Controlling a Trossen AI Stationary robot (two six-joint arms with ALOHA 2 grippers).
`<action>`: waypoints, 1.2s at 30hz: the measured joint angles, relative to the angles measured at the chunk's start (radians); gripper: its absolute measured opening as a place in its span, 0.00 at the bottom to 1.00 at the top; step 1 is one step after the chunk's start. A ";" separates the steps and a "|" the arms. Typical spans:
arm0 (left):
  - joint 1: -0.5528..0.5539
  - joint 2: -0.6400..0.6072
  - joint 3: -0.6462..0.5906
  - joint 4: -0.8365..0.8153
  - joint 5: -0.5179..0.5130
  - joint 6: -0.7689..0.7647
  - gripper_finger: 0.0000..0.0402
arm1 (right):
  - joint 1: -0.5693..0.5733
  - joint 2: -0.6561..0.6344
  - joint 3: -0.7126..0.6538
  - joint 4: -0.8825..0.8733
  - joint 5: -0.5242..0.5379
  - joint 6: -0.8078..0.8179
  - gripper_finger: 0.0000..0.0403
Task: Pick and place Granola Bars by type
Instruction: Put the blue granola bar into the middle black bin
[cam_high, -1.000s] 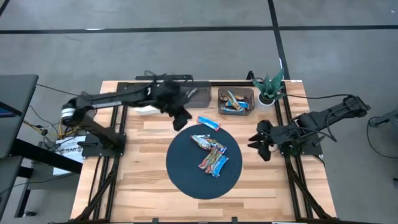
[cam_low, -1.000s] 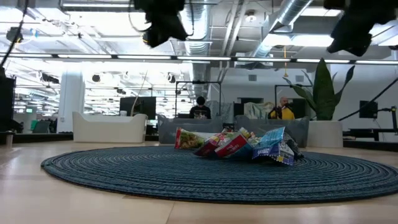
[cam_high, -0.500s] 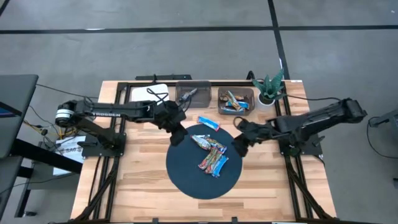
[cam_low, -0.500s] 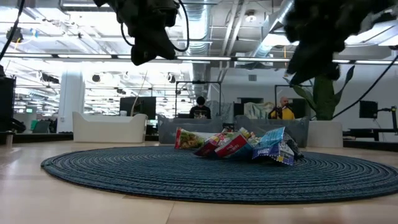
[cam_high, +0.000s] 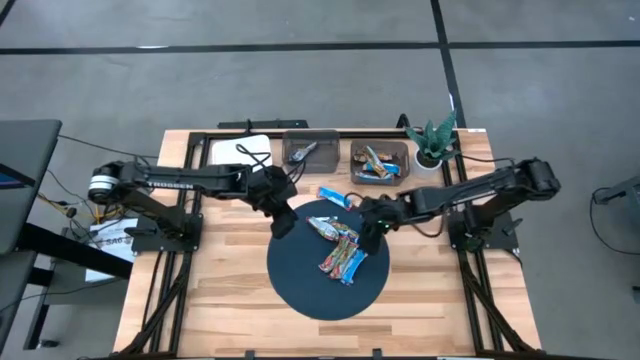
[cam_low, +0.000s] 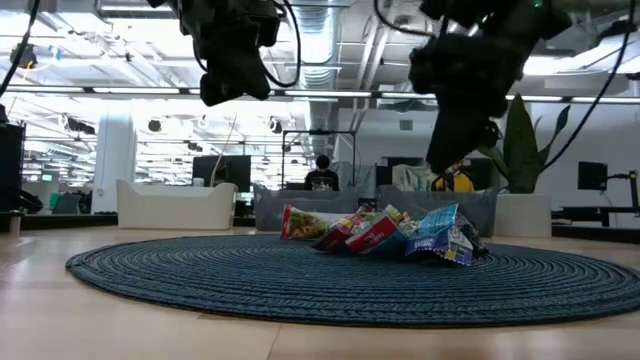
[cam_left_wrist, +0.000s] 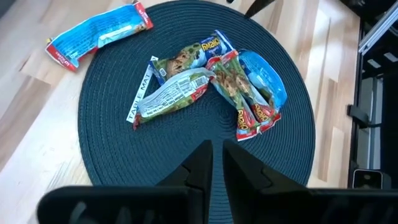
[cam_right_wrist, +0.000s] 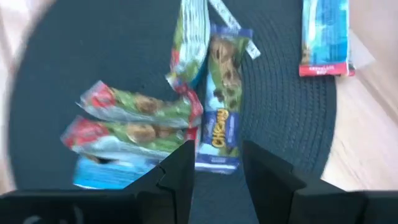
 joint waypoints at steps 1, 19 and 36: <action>0.000 -0.003 0.000 -0.001 0.000 -0.002 0.07 | 0.000 0.021 0.009 -0.007 0.000 -0.021 0.31; 0.000 -0.035 0.000 -0.028 -0.093 -0.027 0.07 | -0.038 0.245 0.097 -0.064 -0.071 -0.070 0.57; 0.000 -0.034 0.000 -0.031 -0.112 -0.050 0.07 | -0.047 0.348 0.156 -0.045 -0.065 -0.146 0.37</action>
